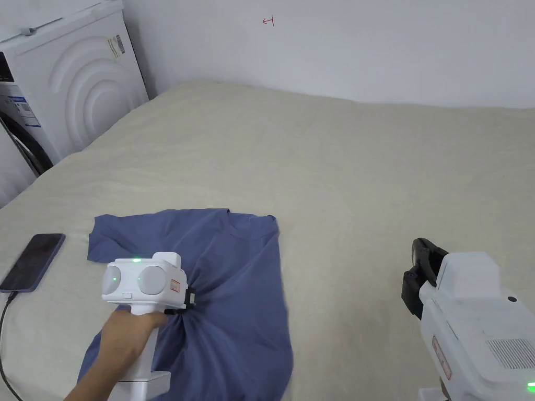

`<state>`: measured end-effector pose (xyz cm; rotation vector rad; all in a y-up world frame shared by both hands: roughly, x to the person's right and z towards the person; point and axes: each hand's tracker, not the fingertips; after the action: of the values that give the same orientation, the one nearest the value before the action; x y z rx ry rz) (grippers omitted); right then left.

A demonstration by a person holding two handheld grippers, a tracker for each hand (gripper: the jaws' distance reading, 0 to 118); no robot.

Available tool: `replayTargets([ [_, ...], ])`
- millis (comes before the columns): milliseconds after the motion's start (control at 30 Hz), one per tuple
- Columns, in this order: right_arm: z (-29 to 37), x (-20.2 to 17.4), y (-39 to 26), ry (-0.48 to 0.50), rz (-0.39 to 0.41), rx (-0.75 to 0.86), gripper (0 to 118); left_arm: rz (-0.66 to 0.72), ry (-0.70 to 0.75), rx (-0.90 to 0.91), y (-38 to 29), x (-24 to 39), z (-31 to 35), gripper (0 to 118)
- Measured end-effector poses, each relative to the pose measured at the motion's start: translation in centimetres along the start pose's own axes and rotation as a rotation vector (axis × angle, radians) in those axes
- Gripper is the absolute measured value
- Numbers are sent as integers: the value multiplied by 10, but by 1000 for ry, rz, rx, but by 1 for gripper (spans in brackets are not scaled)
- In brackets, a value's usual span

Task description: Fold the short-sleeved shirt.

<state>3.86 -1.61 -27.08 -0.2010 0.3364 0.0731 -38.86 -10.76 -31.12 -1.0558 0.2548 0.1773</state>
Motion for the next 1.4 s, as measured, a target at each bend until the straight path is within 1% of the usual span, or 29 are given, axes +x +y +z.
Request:
replayTargets([
  [200, 14, 15, 9, -14, -2, 31, 1, 2, -17, 99, 21, -6, 34, 0],
  [300, 23, 26, 12, -33, 0, 47, 1, 3, -43, 166, 38, 11, 62, 0],
  [333, 27, 30, 14, -42, -1, 51, 1, -23, -54, 186, 44, 19, 70, 0],
  [400, 34, 39, 16, -59, -5, 61, 1, -68, -67, 226, 55, 45, 91, 0],
  [667, 66, 83, 23, -162, -18, 99, 1, -244, -212, 373, 97, 147, 150, 0],
  [800, 81, 106, 25, -220, -33, 114, 0, -345, -289, 432, 106, 205, 178, 0],
  [967, 98, 131, 25, -288, -43, 127, 1, -438, -402, 480, 104, 273, 208, 0],
  [1100, 111, 150, 24, -339, -42, 127, 1, -465, -515, 491, 99, 318, 225, 0],
  [1167, 118, 159, 24, -366, -43, 127, 1, -488, -533, 500, 97, 339, 230, 0],
  [1267, 127, 171, 23, -405, -46, 128, 1, -514, -623, 498, 91, 365, 239, 0],
  [1400, 136, 186, 22, -449, -47, 125, 1, -559, -656, 495, 79, 395, 240, 0],
])
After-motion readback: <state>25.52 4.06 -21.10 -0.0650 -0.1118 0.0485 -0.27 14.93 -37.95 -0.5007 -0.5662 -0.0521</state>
